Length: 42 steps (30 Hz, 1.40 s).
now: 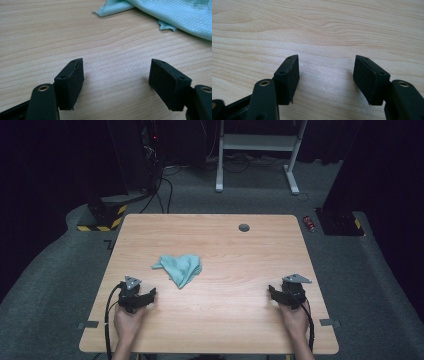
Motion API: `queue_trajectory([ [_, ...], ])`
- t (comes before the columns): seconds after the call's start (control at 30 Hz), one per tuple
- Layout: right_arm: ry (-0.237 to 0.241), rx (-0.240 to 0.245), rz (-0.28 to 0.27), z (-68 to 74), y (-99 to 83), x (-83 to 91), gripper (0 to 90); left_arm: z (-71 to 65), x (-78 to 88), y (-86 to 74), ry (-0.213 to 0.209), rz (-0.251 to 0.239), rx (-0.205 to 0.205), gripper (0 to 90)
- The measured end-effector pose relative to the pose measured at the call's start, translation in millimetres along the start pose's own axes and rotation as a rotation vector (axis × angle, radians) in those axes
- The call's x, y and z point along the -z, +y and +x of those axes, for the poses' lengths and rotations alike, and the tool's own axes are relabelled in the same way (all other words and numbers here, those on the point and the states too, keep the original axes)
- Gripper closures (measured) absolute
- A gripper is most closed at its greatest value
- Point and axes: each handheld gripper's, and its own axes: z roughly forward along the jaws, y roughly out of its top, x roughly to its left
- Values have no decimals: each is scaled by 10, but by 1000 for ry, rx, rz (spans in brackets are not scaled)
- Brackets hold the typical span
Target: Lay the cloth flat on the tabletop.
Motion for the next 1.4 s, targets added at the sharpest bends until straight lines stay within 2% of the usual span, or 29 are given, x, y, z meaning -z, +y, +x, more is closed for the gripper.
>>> queue_trajectory([
  [0.13,1,0,2,0,1,0,372,-1,-1,1,-6,0,-3,286],
  [0.27,2,2,1,1,1,-1,372,-23,0,-2,-36,-6,-28,297],
  [0.43,1,4,1,1,4,-4,369,-31,-3,1,-45,0,-37,269],
  [0.6,1,4,2,0,5,-5,369,-41,3,2,-52,1,-44,284],
  [0.73,1,3,2,0,5,-5,369,-49,-6,6,-57,-7,-37,296],
  [0.83,3,4,1,0,6,-5,369,-42,10,7,-93,-18,-13,296],
  [1.0,5,4,2,-1,9,-7,367,-48,16,11,-111,-23,-13,294],
  [1.17,5,4,2,-1,9,-7,367,-80,32,53,-133,-37,14,288],
  [1.4,5,5,2,-2,9,-8,367,-121,12,89,-150,-27,9,285],
])
